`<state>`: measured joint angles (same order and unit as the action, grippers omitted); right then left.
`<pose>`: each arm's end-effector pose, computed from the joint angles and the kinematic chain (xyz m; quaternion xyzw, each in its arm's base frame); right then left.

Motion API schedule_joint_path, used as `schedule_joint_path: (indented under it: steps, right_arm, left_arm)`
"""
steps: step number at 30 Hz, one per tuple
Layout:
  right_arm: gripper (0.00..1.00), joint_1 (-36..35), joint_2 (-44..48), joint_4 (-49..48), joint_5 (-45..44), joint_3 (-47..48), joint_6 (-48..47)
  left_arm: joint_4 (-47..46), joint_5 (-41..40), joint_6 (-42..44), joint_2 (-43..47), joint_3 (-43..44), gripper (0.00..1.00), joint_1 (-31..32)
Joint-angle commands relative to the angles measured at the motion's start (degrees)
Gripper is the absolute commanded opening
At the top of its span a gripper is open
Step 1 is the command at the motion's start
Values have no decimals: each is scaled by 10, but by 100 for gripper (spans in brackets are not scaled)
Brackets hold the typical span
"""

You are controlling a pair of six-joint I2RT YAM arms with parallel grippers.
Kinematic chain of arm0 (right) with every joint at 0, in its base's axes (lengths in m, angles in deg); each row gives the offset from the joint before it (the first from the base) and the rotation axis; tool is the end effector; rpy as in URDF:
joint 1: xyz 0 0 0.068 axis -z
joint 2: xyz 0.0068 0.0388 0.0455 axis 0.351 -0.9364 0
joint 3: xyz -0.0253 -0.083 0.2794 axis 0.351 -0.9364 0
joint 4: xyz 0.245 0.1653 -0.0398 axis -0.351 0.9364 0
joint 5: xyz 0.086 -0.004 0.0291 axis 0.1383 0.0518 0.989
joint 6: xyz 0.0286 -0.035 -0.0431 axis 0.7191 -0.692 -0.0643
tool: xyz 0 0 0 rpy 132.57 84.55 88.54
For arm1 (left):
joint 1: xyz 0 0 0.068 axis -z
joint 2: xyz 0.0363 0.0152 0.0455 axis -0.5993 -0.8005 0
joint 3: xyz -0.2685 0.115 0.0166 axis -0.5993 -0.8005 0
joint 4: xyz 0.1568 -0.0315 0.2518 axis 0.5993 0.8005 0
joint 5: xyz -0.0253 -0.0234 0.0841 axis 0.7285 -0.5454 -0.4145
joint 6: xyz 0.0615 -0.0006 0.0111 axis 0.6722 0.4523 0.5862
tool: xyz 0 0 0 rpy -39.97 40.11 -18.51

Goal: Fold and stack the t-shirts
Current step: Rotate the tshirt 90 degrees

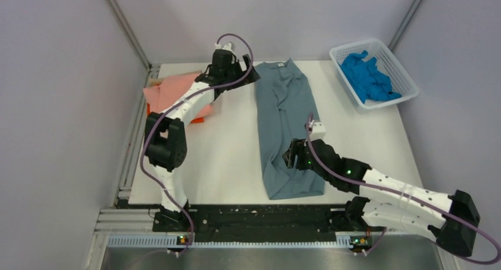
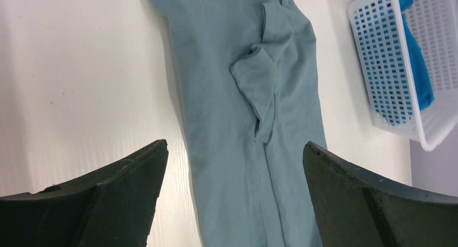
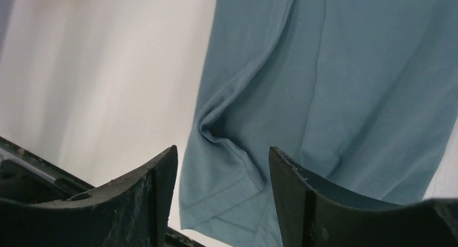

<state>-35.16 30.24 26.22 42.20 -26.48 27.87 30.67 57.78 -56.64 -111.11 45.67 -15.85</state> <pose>0.1411 0.1753 0.2467 -0.0270 0.8589 0.2455 0.4487 0.4934 -0.1962 0.2840 -0.0701 0.8644 -0.2837 0.4091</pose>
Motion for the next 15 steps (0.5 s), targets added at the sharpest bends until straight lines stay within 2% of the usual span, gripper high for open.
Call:
schedule_joint_path:
  steps: [1, 5, 11, 15]
  right_arm:
    - [58, 2, -62, 58, 33, 7, -15]
    - [51, 2, -117, 27, 61, -2, -11]
    - [48, 2, -198, -38, 97, -6, -17]
    - [47, 3, -235, -46, 89, -9, -20]
  left_arm:
    - [-39, 2, 29, 94, -96, 99, 16]
    - [-82, 25, 30, 132, -171, 99, 39]
    - [-100, 56, 19, 107, -179, 99, 70]
    - [-110, 65, 11, 84, -174, 99, 84]
